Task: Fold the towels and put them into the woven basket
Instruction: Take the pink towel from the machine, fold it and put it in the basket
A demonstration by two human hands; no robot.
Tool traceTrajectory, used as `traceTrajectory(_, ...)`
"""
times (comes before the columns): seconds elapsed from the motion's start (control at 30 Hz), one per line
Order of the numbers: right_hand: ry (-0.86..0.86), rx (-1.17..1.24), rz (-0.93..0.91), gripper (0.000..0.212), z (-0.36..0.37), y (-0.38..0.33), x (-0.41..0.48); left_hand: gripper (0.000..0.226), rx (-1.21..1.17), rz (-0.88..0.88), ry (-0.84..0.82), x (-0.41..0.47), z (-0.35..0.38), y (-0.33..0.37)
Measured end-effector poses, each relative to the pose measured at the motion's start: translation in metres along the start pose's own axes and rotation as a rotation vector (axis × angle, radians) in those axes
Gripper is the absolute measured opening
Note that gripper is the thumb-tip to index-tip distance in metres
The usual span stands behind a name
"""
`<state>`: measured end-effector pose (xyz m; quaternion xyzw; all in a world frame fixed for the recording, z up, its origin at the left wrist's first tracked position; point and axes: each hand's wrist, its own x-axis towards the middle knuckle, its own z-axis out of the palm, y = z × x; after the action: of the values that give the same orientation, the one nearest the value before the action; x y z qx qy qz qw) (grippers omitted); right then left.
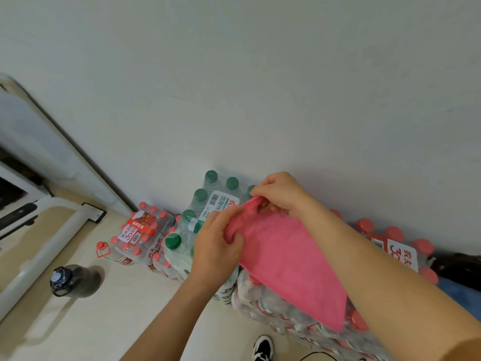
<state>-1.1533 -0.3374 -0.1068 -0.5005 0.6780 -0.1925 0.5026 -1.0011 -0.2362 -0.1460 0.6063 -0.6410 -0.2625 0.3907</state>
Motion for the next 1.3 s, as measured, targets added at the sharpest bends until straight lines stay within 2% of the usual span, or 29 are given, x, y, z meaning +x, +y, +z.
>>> traceTrajectory(0.1,-0.028,0.019,-0.003,0.004,-0.02,0.003,-0.013,0.053,-0.062,0.116,-0.022,-0.006,0.005,0.019)
traceTrajectory(0.2,-0.013,0.094,0.003,0.012,-0.04,0.014,-0.03,0.053,-0.057,0.267,-0.098,-0.015,0.015,0.036)
traceTrajectory(0.37,0.064,0.222,0.0,0.025,-0.069,0.044,-0.061,0.069,0.124,0.447,-0.164,-0.034,0.045,0.039)
traceTrajectory(0.43,0.101,0.243,-0.004,0.029,-0.079,0.057,-0.073,0.075,0.185,0.442,-0.174,-0.039,0.055,0.031)
traceTrajectory(0.57,0.138,0.238,0.051,0.035,-0.093,0.087,-0.091,0.071,0.279,0.401,-0.265,-0.045,0.065,0.012)
traceTrajectory(0.67,0.142,0.094,0.077,0.038,-0.096,0.111,-0.1,0.077,0.295,0.407,-0.323,-0.046,0.067,0.006)
traceTrajectory(0.8,0.145,0.011,0.089,0.031,-0.091,0.131,-0.108,0.077,0.31,0.45,-0.301,-0.041,0.068,0.005)
traceTrajectory(0.9,0.12,0.042,0.123,0.019,-0.085,0.135,-0.107,0.064,0.337,0.497,-0.264,-0.029,0.064,0.003)
traceTrajectory(0.97,0.105,0.13,0.135,0.02,-0.08,0.134,-0.104,0.044,0.329,0.462,-0.22,-0.015,0.058,0.003)
traceTrajectory(1.03,0.092,0.189,0.134,0.025,-0.073,0.131,-0.099,0.036,0.355,0.39,-0.159,0.003,0.053,0.004)
traceTrajectory(1.1,0.071,0.198,0.139,0.026,-0.066,0.128,-0.093,0.049,0.388,0.269,-0.118,0.019,0.05,0.005)
traceTrajectory(1.17,0.066,0.175,0.143,0.024,-0.061,0.125,-0.09,0.065,0.309,0.062,-0.114,0.024,0.046,0.009)
traceTrajectory(1.3,0.059,0.154,0.121,0.017,-0.06,0.122,-0.091,0.068,-0.114,-0.394,-0.148,0.004,0.04,0.015)
